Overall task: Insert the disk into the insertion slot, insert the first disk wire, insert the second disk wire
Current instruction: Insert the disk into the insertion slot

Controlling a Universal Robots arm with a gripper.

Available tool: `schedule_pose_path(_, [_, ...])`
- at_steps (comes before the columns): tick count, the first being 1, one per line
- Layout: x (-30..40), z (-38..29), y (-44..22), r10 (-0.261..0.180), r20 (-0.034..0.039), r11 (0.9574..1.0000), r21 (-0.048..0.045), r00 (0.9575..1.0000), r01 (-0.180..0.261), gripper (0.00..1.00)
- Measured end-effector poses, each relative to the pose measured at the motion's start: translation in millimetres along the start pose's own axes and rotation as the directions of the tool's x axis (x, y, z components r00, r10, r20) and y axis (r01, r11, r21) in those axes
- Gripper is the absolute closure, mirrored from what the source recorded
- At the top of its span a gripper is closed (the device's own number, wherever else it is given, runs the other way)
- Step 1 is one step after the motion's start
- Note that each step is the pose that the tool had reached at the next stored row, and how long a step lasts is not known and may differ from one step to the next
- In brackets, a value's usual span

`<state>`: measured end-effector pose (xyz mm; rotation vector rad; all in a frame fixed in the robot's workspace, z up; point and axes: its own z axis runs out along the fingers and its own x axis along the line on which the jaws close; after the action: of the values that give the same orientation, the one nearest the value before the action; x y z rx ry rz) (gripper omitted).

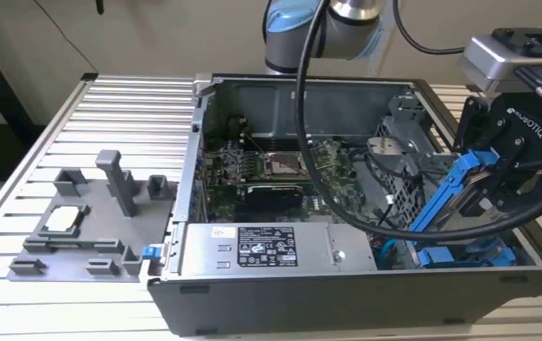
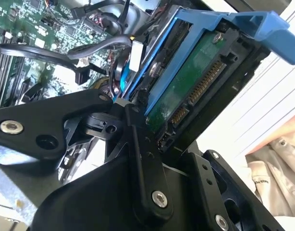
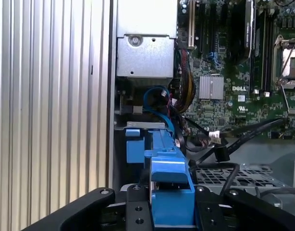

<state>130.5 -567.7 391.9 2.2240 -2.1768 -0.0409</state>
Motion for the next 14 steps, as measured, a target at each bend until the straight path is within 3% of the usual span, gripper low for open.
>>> schedule_pose_path(8, [0.5,13.7,-0.6,0.001,0.0001,1.0000,0.0000,1.0000,-0.001,0.68])
schedule_pose_path(14, [0.5,14.9,-0.6,0.001,-0.0003,1.0000,0.0000,1.0000,-0.001,0.66])
